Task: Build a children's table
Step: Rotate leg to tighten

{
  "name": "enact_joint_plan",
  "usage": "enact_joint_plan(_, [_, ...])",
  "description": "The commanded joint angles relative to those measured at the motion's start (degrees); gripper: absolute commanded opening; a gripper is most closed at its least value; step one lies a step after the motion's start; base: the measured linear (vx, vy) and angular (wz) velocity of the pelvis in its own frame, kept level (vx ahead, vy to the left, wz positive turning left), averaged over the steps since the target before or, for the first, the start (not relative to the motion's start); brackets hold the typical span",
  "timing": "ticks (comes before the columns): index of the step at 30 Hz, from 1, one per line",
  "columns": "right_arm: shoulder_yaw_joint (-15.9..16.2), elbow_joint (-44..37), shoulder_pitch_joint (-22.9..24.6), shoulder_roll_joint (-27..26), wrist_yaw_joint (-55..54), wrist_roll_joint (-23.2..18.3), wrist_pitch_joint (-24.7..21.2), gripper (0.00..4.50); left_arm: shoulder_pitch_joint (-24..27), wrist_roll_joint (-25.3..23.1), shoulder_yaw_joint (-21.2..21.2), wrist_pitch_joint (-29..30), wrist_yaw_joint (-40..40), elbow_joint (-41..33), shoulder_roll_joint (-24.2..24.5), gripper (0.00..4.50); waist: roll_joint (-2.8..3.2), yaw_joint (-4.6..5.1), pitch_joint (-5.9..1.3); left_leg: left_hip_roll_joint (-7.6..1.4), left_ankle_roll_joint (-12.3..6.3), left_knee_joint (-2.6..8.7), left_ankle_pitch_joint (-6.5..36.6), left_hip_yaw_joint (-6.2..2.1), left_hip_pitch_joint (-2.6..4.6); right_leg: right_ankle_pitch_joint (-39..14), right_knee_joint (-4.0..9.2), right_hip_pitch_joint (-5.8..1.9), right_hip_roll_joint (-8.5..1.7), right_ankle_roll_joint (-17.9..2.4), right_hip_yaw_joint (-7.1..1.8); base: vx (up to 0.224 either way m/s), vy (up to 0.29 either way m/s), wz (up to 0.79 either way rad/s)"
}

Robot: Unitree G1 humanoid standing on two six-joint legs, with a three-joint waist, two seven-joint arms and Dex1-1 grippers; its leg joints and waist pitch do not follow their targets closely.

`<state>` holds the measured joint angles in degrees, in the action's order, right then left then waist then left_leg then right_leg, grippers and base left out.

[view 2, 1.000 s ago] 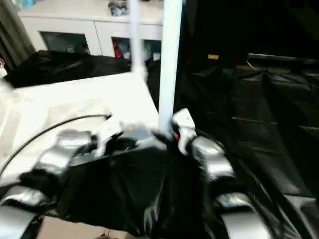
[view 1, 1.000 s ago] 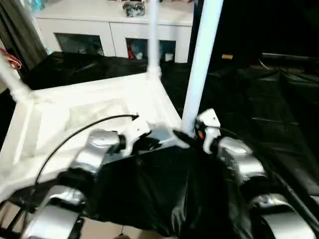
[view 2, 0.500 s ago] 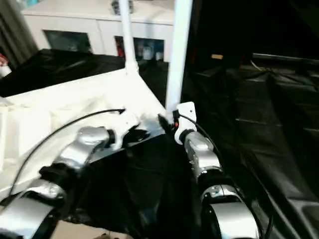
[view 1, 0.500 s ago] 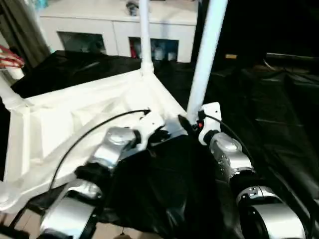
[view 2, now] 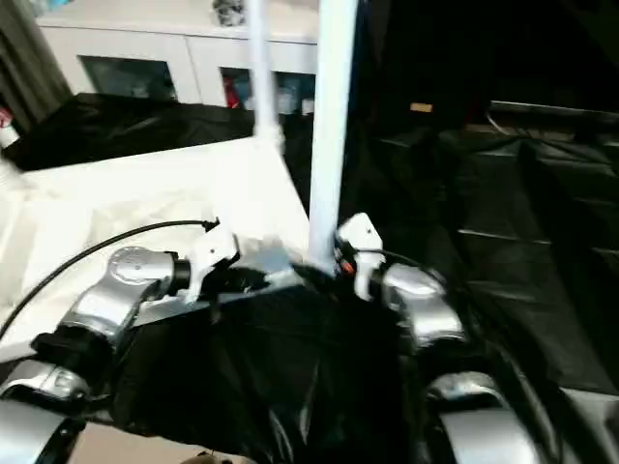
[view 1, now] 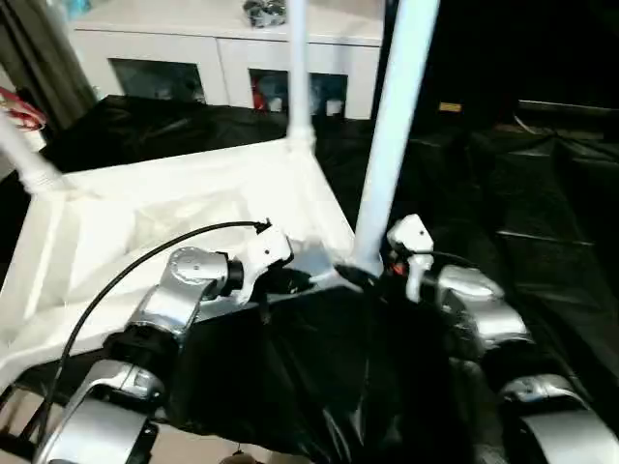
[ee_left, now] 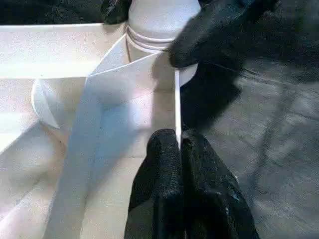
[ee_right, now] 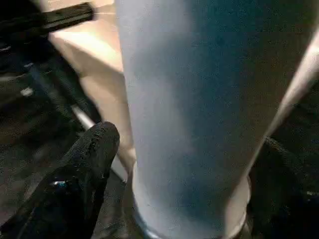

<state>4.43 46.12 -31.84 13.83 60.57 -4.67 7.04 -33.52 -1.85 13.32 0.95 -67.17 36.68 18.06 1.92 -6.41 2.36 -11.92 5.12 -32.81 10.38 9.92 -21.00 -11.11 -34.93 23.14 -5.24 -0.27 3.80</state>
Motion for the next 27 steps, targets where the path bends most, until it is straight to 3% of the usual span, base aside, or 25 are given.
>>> enact_joint_plan(1, [4.5,-0.6,1.1,-1.1,4.5,0.5,-0.2,3.86,-0.4,2.4,1.0,-0.7,-1.9,-3.0,-1.1,0.00,-0.27,-0.19,-3.52,-1.32,-5.69,3.24,9.6,0.24,0.24,-2.8,3.32,-3.22,-2.81,-16.0,-1.99,0.000,0.000,0.00])
enact_joint_plan(2, [5.1,-1.7,1.6,-0.4,6.5,0.1,-0.6,3.59,-0.2,2.7,1.0,-0.3,-3.0,-3.6,-0.5,0.00,-0.35,-0.33,-3.51,-1.34,-5.55,3.27,9.7,0.24,0.33,-3.3,3.37,-3.22,-2.80,-16.0,-1.98,0.000,0.000,0.00])
enact_joint_plan(5, [6.4,-4.9,3.2,1.3,11.7,-0.7,-2.2,3.50,0.4,3.2,1.1,0.7,-5.6,-4.9,0.6,0.00,-0.47,-0.56,-3.48,-1.38,-5.55,3.32,9.9,0.20,0.24,-3.8,3.32,-3.26,-2.77,-15.6,-1.99,0.000,0.000,0.00])
enact_joint_plan(11, [7.4,-6.7,4.4,2.0,15.0,-0.6,-4.0,2.88,1.2,4.0,1.5,1.7,-7.9,-6.2,1.8,0.00,-0.59,-0.73,-3.44,-1.38,-4.89,3.41,10.2,0.18,0.30,-5.4,3.45,-3.12,-2.82,-15.3,-2.04,0.000,0.000,0.00])
enact_joint_plan(20, [7.4,-8.3,5.6,1.0,14.9,-1.9,-6.5,2.64,1.1,3.1,0.7,1.1,-4.5,-5.6,0.8,0.00,-0.52,-0.89,-3.51,-1.31,-5.01,3.27,9.2,0.19,0.36,-4.3,3.33,-3.07,-2.76,-15.3,-1.98,0.000,0.000,0.00])
enact_joint_plan(24, [5.3,-5.0,4.5,-2.0,5.7,-0.2,-5.3,2.64,-0.2,0.8,0.0,0.9,3.4,-3.2,-1.6,0.00,-0.50,-0.96,-3.25,-1.41,-3.81,3.55,11.3,0.19,0.49,-7.9,3.79,-2.89,-2.92,-14.5,-2.11,0.000,0.000,0.00])
enact_joint_plan(26, [3.8,-1.2,2.8,-4.3,-4.0,1.8,-4.7,2.63,-1.3,-0.5,-0.6,1.0,8.7,-1.6,-3.4,0.00,-0.52,-0.58,-2.85,-1.17,-1.40,4.09,15.0,-0.03,0.83,-16.4,4.70,-2.77,-3.23,-12.5,-2.12,0.000,0.000,0.00])
enact_joint_plan(27, [3.3,0.2,2.1,-5.1,-7.9,2.5,-4.9,2.63,-1.7,-0.7,-0.9,1.3,10.5,-1.0,-4.2,0.00,-0.91,-0.21,-2.72,-1.04,-0.58,4.32,16.2,-0.19,0.74,-19.9,4.96,-2.92,-3.26,-11.0,-2.10,0.000,0.000,0.00])
